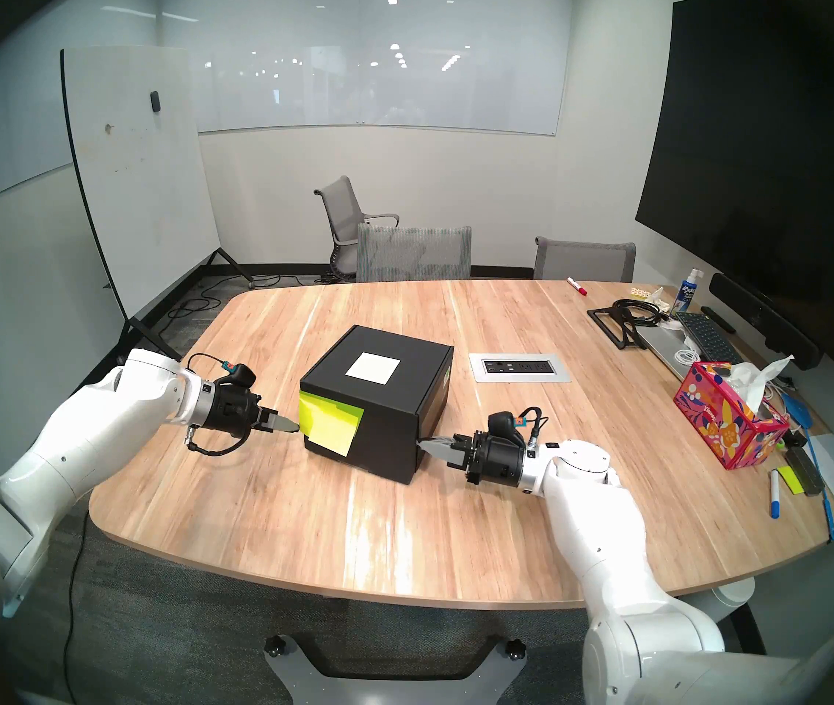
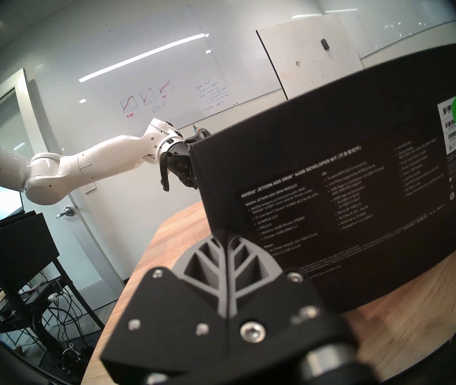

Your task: Open the box and place the mouse inside

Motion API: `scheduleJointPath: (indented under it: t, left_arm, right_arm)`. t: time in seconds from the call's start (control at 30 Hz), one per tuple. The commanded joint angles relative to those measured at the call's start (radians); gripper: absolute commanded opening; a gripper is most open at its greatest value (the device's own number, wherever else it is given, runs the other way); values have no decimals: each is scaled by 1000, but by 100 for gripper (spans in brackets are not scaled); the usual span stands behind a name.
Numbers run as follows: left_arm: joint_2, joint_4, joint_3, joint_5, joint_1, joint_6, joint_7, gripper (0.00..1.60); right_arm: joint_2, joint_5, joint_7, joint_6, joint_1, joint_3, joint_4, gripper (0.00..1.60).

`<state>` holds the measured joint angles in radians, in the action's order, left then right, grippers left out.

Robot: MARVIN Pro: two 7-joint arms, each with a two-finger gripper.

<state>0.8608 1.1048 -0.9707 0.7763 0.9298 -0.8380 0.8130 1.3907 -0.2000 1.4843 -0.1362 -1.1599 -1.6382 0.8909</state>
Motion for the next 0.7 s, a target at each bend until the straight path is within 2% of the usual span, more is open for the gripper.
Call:
scheduleJointPath:
  t: [0.0,0.67]
  left_arm:
    - [12,23,-12,-5,-12,13,-33,0]
    - [32,16,-3,-2,-15,33,-67,0]
  right_arm:
    - [-4,-20,-1,-3,24,1,11,0]
    - [-7,-32,-1,2,37,8,-10,0]
